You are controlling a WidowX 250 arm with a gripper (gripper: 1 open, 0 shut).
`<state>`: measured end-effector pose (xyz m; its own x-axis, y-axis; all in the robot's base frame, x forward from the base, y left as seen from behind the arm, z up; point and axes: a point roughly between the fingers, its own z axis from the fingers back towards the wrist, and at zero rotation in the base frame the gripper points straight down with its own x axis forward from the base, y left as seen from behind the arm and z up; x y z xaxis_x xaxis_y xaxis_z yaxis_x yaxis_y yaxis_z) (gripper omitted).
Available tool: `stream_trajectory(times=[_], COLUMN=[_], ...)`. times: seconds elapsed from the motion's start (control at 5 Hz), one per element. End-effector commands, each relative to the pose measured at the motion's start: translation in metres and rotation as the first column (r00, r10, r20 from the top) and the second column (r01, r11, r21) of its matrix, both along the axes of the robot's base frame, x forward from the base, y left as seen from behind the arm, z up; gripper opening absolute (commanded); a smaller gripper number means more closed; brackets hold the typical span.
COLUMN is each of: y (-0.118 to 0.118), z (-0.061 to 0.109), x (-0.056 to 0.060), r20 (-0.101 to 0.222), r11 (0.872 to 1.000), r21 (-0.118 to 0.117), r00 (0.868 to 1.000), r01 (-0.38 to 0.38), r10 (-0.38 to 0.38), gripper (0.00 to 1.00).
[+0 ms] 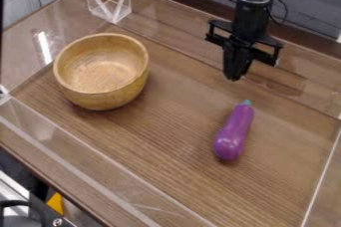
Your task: Put the purple eggplant in the brown bowl
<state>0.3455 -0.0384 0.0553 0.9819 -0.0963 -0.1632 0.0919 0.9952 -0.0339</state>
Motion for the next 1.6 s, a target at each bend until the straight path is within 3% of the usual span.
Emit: stream_trajectory(times=[0.0,0.2,0.6,0.8,1.0,1.4], y=[0.001,0.0,-0.002,-0.008,-0.018,-0.045], z=[0.047,0.07,0.069,0.062,0.054,0.04], x=[0.002,-0.011,-0.041,-0.05,-0.062,-0.07], r20=[0.088,0.092,0.078,0.069,0.063,0.06], r11=[0.995,0.978,0.983,0.984,0.984,0.954], r21=[-0.011,-0.022,-0.067,-0.081,-0.088,-0.066], r00=[0.991,0.974,0.983,0.986,0.987,0.956], r01=[0.104,0.209,0.173,0.159,0.156,0.292], r10=[-0.102,-0.206,-0.168,-0.153,-0.15,-0.288], gripper=[0.0,0.0,0.0,1.0,1.0,1.0])
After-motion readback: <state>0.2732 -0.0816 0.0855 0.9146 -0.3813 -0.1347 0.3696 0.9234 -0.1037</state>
